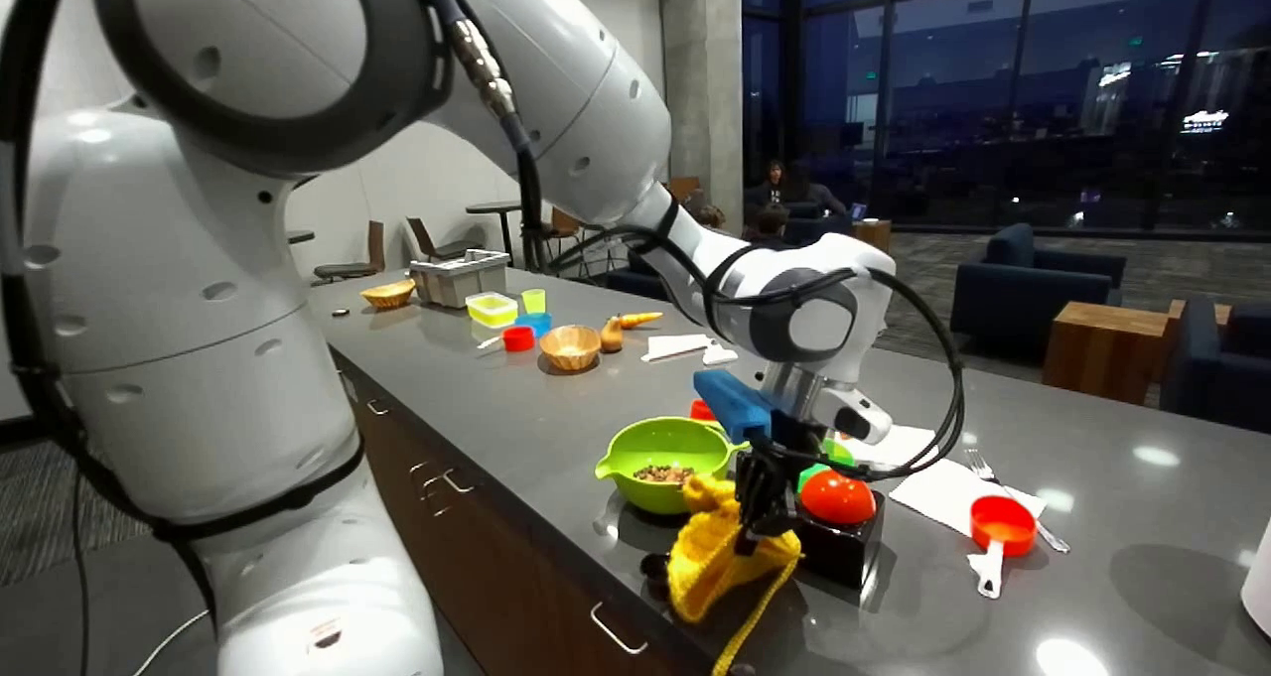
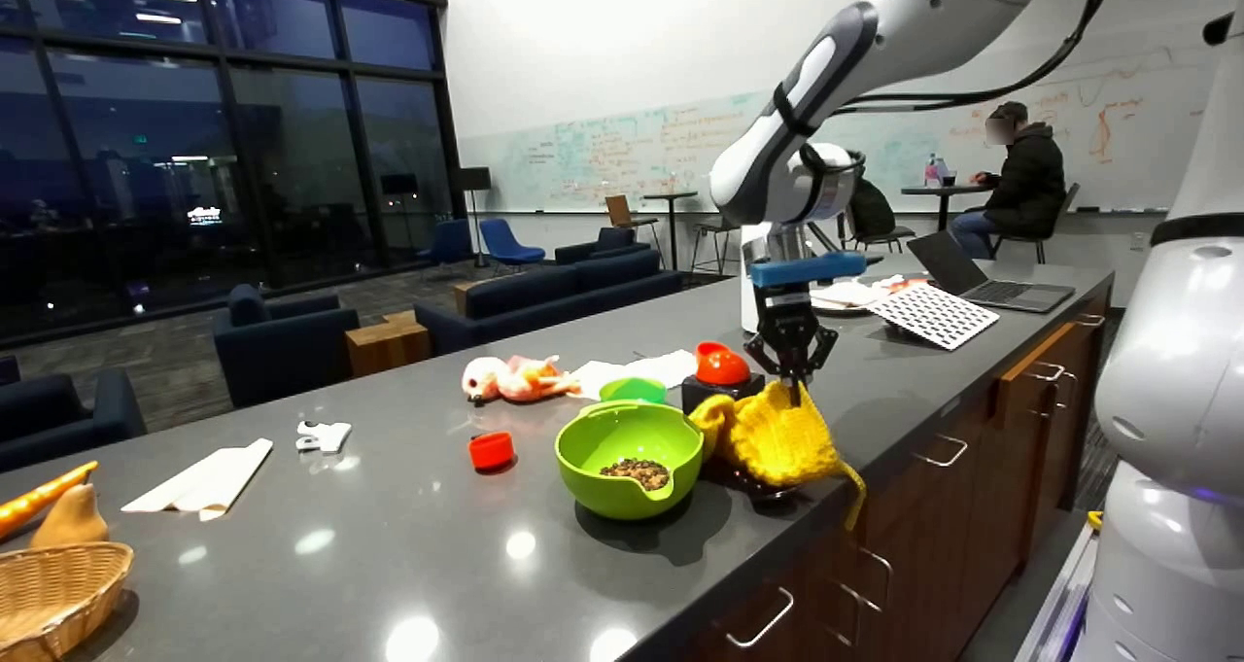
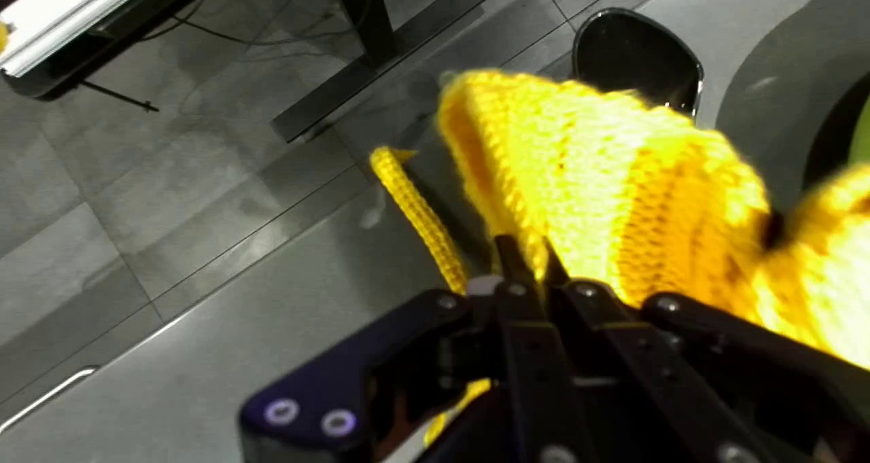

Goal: Move the yellow oven mitt to the right

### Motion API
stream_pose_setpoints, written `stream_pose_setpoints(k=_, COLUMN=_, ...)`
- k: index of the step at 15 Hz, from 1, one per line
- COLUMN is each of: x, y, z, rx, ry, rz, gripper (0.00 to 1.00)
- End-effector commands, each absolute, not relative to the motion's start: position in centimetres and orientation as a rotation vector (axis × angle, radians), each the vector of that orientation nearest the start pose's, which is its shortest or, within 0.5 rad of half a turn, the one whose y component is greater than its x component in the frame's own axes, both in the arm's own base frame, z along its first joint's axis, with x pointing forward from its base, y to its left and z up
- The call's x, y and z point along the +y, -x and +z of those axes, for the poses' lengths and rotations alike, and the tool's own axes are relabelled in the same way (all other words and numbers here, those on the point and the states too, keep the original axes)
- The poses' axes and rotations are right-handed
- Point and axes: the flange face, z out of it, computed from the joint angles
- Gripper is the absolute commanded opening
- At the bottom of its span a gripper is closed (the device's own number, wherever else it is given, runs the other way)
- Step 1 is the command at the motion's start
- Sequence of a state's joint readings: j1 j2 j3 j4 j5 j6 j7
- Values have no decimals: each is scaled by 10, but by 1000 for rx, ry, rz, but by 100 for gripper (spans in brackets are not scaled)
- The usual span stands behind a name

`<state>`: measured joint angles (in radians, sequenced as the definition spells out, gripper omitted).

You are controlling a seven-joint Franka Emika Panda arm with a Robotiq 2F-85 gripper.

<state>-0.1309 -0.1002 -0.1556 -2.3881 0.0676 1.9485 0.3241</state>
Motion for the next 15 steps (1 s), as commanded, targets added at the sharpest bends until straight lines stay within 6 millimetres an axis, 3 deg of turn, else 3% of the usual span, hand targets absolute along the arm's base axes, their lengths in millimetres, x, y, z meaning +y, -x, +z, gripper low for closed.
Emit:
stream_pose_setpoints(k=1, x=-120, y=-417, z=394, rx=942, ry=2931, rz=495, gripper=1)
stream_pose_setpoints(k=6, x=-110, y=-422, z=445, rx=896, ry=2974, rz=491, gripper=1)
stream_pose_setpoints(k=15, x=-77, y=-442, z=500, rx=810, ry=3034, rz=516, gripper=1)
